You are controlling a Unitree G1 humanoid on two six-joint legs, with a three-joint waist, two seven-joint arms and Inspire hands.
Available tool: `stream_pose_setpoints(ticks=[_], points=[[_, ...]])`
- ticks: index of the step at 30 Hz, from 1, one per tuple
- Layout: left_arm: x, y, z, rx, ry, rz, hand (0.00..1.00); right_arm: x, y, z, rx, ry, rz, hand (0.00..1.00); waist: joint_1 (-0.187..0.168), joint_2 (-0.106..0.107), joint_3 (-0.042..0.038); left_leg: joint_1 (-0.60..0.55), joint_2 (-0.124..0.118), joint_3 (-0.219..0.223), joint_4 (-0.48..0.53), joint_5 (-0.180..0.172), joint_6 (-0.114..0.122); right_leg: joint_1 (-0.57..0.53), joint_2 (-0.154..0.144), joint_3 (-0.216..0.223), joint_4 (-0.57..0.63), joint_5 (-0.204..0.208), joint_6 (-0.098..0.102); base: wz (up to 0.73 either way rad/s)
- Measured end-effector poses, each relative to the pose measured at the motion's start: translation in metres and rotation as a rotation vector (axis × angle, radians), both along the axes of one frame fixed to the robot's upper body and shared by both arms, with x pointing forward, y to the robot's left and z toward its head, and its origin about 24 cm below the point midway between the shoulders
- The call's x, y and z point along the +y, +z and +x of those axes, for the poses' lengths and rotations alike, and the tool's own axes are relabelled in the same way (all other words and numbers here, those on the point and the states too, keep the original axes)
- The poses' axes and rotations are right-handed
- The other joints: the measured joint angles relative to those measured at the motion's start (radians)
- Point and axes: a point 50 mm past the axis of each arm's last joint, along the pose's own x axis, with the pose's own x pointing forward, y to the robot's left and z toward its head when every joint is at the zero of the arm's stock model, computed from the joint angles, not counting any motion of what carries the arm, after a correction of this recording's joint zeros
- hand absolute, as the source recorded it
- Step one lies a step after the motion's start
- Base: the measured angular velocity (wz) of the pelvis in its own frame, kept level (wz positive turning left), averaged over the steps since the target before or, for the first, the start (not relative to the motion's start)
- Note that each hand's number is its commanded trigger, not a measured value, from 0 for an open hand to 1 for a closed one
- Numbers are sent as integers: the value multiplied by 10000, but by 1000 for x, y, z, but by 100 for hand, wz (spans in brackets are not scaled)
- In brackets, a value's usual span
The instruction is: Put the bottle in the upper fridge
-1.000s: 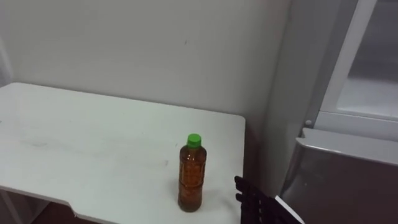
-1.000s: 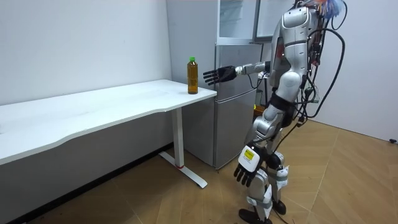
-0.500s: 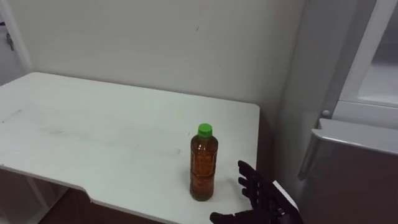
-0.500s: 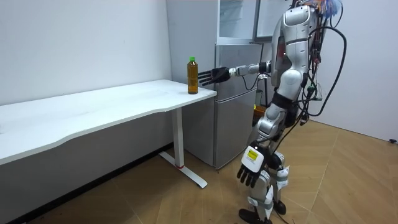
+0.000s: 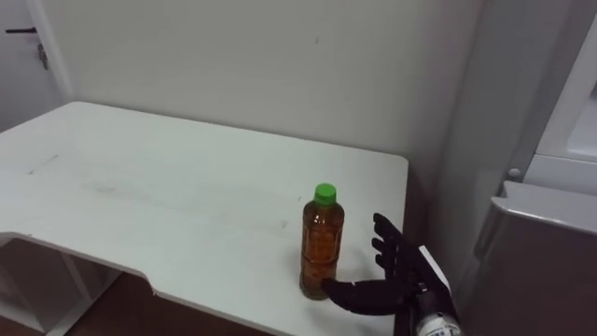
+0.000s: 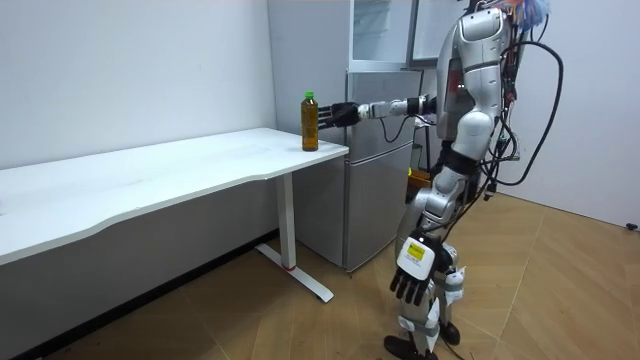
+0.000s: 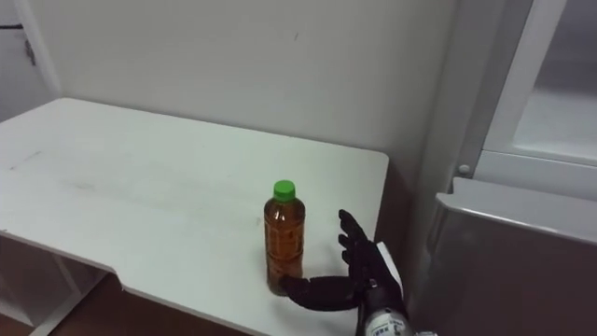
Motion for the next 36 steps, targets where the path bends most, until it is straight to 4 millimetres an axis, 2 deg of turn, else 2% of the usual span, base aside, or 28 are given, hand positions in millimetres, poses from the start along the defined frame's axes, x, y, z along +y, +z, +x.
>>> stream_pose_setpoints(ticks=[6,11,13,15,16,19,25,27,29,34,36], points=[[0,0,3,-78,-15,-9,0,0,9,6,-313,-555,42,0,47,6,5,-9,-50,-243,-3,51,-19,86,-10,-202,-2,0,0,12],[-2,0,2,-70,-74,-24,0,-1,-6,8,347,-932,53,0,197,-24,28,-89,-130,-408,-12,124,3,65,-57,-290,-1,-1,2,9],[-2,0,2,-65,-49,-37,0,-3,-9,8,480,-1076,-2,0,238,-116,54,-173,-169,-493,-21,158,22,19,-134,-404,0,-6,9,17],[-1,0,2,-58,-28,-6,0,-4,-10,7,542,-1164,-28,0,257,-273,37,-336,-200,-569,-20,228,31,-104,-158,-492,0,-8,12,17],[-1,0,2,-51,-23,-12,0,-4,-10,8,533,-1181,-30,0,255,-360,78,-404,-239,-643,-14,260,37,-136,-155,-543,-1,-9,14,21],[-1,0,2,-39,-38,-35,0,-4,-10,11,585,-1359,-118,0,262,-519,75,-571,-311,-806,16,315,76,-243,-166,-727,2,-6,38,19],[0,0,1,-40,-16,-9,0,-6,-8,27,911,-1780,-306,0,557,-633,108,-644,-370,-965,44,334,109,-250,-178,-779,5,32,94,9],[0,0,2,-66,88,-65,0,-7,-10,28,1089,-1839,-119,0,604,-666,129,-704,-407,-1119,113,333,109,-230,-176,-854,5,31,96,20],[-1,1,5,-188,305,-146,0,-9,-16,27,1298,-1957,-82,0,828,-719,166,-752,-414,-1151,130,335,108,-263,-177,-865,0,30,97,8],[0,1,9,-352,482,-120,0,-13,-17,27,1145,-2238,-74,0,883,-730,169,-890,-472,-1304,177,339,116,-335,-194,-876,15,29,99,7],[0,2,12,-586,639,-177,0,-16,-16,28,1030,-2360,-23,0,1026,-741,167,-1061,-473,-1313,188,371,103,-513,-208,-881,104,29,98,-5]])
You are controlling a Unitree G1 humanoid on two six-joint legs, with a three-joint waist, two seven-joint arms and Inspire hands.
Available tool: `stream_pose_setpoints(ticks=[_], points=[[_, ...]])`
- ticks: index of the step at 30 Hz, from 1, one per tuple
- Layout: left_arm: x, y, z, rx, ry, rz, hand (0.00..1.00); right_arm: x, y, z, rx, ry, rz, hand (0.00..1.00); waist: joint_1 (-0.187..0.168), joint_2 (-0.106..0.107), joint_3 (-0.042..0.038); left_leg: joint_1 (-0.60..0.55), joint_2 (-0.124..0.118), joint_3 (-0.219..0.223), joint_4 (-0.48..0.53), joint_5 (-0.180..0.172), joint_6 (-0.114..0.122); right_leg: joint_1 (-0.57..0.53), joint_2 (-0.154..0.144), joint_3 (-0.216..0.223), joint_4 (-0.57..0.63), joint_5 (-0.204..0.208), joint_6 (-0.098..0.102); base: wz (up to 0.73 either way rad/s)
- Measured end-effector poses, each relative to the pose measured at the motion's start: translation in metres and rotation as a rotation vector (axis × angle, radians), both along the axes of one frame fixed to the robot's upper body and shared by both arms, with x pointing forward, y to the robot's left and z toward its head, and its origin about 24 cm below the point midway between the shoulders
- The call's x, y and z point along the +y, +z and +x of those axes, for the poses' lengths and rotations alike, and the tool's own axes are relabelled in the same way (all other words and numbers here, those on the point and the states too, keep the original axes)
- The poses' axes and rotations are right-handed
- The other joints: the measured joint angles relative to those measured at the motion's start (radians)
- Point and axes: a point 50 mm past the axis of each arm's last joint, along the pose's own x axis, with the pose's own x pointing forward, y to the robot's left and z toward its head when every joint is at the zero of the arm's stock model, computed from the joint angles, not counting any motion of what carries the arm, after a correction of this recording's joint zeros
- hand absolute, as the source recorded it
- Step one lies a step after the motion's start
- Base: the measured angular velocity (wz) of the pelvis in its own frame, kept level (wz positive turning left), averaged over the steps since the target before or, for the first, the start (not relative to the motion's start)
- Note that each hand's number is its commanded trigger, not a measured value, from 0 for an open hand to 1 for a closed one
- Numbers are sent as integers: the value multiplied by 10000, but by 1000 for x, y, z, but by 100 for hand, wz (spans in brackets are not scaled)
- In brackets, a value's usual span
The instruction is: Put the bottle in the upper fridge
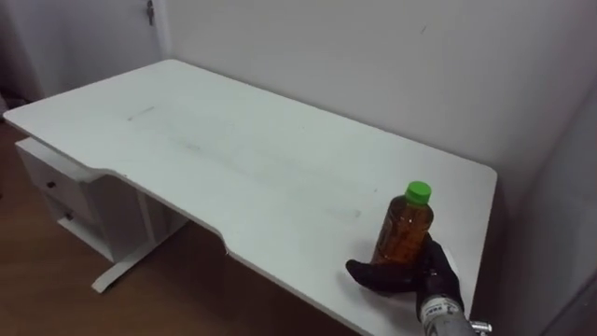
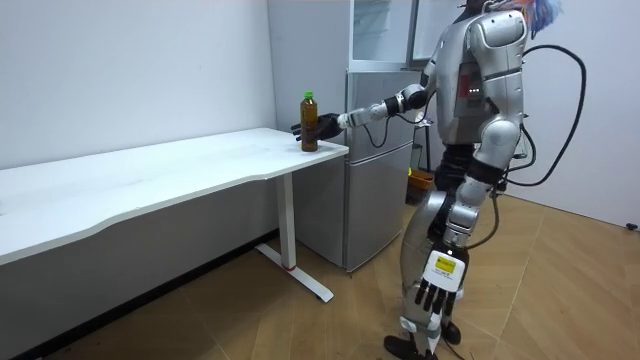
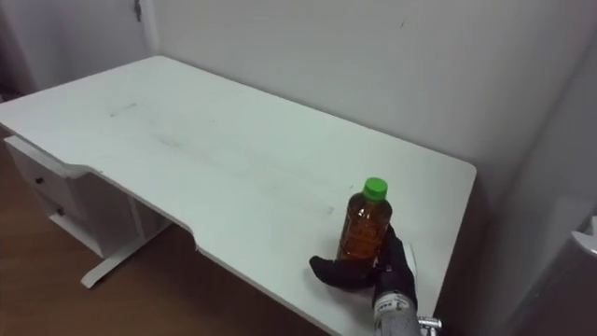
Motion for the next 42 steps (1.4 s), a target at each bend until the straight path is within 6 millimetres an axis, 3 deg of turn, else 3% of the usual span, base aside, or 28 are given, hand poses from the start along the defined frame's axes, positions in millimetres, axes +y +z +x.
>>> stream_pose_setpoints(ticks=[7,11,12,13,19,21,26,42], points=[[5,1,-3,-23,397,-8,0,-7,0,5,9,-400,-260,0,45,78,56,-193,-45,-128,83,113,14,-146,-102,-407,143,1,-5,8],[6,2,0,-196,352,99,0,-16,2,6,-83,-690,-488,0,70,75,55,-593,-117,-362,348,157,16,-484,-129,-427,391,-38,-32,14],[6,2,1,-218,331,134,0,-17,1,6,-58,-711,-508,20,68,84,61,-622,-129,-385,361,176,22,-504,-133,-425,408,-38,-32,12],[6,2,1,-259,295,190,0,-19,1,6,-63,-785,-555,100,80,111,79,-653,-151,-421,388,199,38,-514,-139,-404,419,-38,-32,9],[4,4,7,-680,258,254,0,-37,4,6,-313,-1576,-342,100,314,222,131,-950,-200,-494,648,209,39,-917,-308,-386,768,-160,-53,4],[4,5,8,-773,256,276,0,-44,6,6,-373,-1768,-368,100,310,209,120,-1007,-207,-495,669,231,24,-980,-312,-361,801,-204,-56,0],[-3,6,10,-967,155,85,0,-52,7,6,-368,-1963,-274,100,315,452,46,-989,-199,-454,597,313,48,-943,-315,-322,800,-238,-58,0],[-7,2,-5,-568,256,-446,0,-41,9,8,-315,-874,-129,100,162,415,35,-481,-128,-185,43,364,6,-635,-301,-260,438,-247,-69,-3]])
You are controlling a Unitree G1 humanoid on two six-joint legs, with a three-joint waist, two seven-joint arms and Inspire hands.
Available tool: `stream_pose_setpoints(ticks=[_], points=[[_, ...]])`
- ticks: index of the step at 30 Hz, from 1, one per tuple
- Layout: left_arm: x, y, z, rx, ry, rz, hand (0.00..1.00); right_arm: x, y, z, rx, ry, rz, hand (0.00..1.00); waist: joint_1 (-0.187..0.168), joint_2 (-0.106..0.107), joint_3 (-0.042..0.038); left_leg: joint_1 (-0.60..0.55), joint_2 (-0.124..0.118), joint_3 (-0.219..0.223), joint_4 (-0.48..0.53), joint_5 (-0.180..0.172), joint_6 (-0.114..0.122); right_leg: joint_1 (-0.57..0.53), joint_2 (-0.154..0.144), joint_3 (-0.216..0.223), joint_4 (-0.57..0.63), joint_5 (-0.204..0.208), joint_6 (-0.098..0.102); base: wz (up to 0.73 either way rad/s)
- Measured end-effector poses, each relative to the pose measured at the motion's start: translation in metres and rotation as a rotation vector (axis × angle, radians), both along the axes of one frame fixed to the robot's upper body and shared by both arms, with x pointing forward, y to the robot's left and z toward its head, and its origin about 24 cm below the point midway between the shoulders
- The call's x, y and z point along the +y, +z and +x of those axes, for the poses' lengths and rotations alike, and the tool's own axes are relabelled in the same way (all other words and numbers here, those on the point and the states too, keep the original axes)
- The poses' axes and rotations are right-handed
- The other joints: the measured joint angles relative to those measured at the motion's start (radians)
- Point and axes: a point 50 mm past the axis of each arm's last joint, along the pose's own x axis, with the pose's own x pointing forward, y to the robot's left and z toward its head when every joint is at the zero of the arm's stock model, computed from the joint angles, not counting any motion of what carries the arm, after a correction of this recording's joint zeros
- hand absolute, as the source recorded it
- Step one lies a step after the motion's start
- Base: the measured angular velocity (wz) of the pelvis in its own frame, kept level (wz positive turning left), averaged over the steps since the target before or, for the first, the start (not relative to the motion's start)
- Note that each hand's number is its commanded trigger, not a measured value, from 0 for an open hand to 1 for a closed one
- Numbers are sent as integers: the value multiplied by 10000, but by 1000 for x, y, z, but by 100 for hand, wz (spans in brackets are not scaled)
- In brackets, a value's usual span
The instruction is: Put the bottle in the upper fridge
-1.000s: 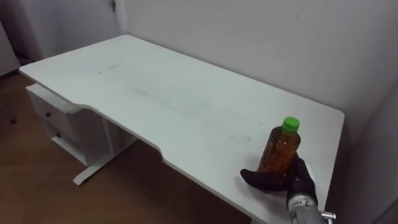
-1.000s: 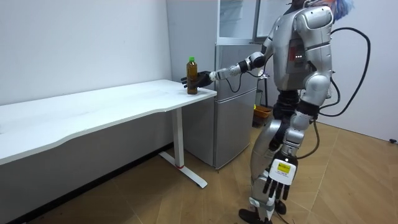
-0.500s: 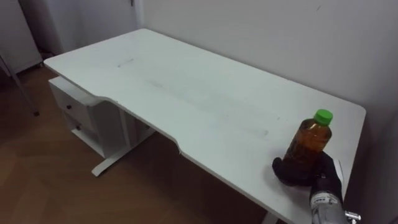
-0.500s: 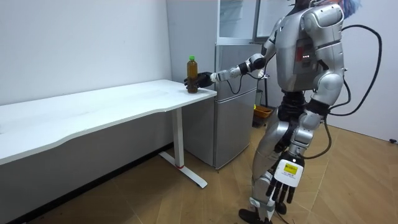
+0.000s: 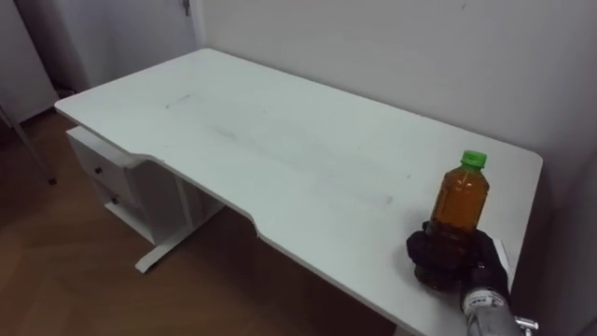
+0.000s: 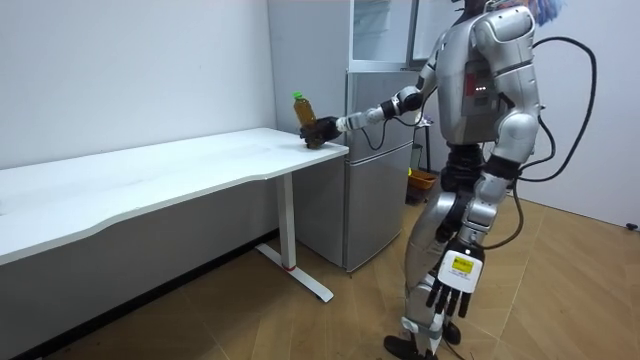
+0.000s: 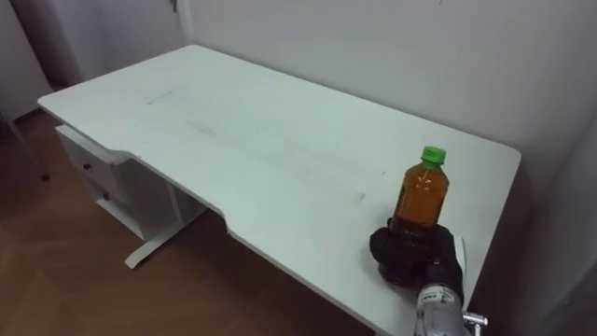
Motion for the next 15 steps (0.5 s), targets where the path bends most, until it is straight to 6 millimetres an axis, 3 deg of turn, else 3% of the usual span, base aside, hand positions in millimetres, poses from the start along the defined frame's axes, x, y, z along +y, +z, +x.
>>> stream_pose_setpoints(ticks=[5,11,15], points=[[6,1,-2,29,246,20,0,14,12,0,-344,1096,78,100,-290,-29,-23,190,-3,172,-123,-1,9,162,-8,79,-21,32,30,-2],[14,1,-7,127,352,302,0,34,39,-7,-1747,2348,-333,100,-546,-20,-37,1045,42,506,-553,-53,76,680,21,804,-123,43,98,-17],[20,2,-20,364,444,481,0,43,54,-18,-2628,2804,-125,100,-729,52,-168,1405,82,733,-668,-91,106,942,55,973,-236,89,151,-20]])
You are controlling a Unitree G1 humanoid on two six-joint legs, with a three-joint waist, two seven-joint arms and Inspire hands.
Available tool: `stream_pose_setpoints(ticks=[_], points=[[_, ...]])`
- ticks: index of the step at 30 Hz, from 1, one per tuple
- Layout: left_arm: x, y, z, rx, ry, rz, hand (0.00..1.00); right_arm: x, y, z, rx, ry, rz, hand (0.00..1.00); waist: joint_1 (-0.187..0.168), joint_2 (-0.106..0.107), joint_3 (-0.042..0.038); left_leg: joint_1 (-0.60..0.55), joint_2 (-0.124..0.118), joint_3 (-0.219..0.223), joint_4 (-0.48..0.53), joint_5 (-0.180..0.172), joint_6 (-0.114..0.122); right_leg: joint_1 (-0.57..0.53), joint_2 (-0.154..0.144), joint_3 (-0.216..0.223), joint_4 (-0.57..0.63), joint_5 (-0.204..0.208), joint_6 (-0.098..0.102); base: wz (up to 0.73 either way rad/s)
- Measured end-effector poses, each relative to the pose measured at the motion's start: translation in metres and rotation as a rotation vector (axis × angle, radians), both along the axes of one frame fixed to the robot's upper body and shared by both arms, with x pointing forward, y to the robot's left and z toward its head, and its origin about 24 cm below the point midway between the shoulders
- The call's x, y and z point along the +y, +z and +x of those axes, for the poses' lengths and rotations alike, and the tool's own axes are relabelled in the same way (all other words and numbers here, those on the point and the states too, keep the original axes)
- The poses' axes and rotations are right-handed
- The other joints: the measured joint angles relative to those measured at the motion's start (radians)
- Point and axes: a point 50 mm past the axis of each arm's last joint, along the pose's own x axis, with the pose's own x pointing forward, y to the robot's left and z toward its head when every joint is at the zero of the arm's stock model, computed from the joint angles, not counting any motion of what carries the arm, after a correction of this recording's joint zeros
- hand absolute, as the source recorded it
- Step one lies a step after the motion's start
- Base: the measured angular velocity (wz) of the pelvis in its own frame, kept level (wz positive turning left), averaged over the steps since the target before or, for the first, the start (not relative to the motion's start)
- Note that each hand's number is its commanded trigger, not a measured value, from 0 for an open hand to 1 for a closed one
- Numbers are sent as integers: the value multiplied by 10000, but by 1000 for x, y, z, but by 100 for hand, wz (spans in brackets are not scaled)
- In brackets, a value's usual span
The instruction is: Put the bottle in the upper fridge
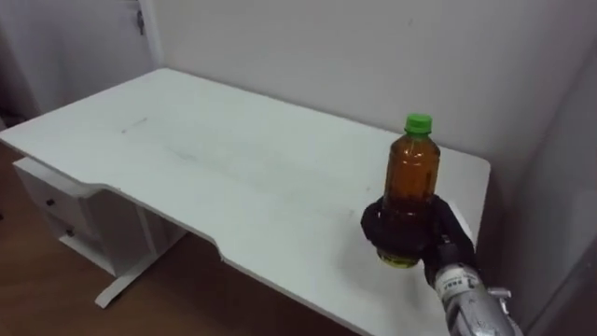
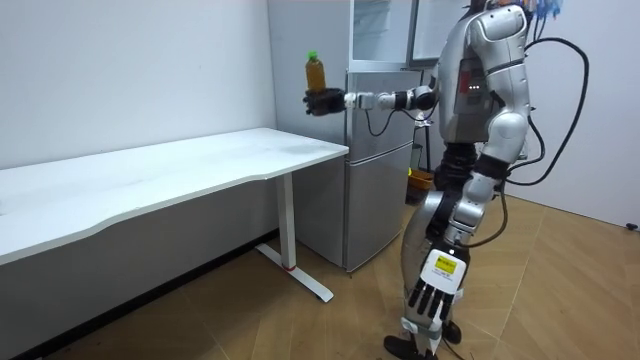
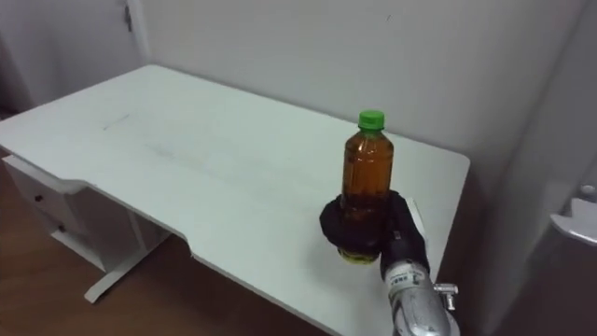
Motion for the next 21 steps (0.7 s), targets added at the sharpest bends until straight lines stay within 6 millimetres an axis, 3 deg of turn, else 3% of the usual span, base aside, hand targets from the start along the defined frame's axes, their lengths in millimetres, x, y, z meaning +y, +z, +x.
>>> stream_pose_setpoints(ticks=[1,4,8,11,21], points=[[0,0,-3,75,1,-19,0,1,5,-1,-205,97,20,100,-81,64,-67,68,17,51,-16,2,3,41,51,7,-7,43,6,-17],[2,0,-7,148,65,17,0,0,11,-4,-508,313,-90,100,-326,122,-135,410,23,84,-83,2,8,389,87,71,-162,92,23,-5],[6,1,-10,213,160,132,0,0,33,-13,-1541,887,-724,100,-749,159,-153,588,40,49,-98,-4,-2,662,153,98,-320,150,20,1],[10,2,-7,184,37,341,0,1,47,-23,-2236,1131,-860,100,-792,162,-154,713,82,153,-101,-30,-22,664,207,318,-340,159,6,-14],[15,2,-2,71,227,434,0,0,60,-36,-2956,1267,-1551,100,-1058,131,-184,932,181,560,-130,-106,-17,773,298,788,-510,175,11,-12]])
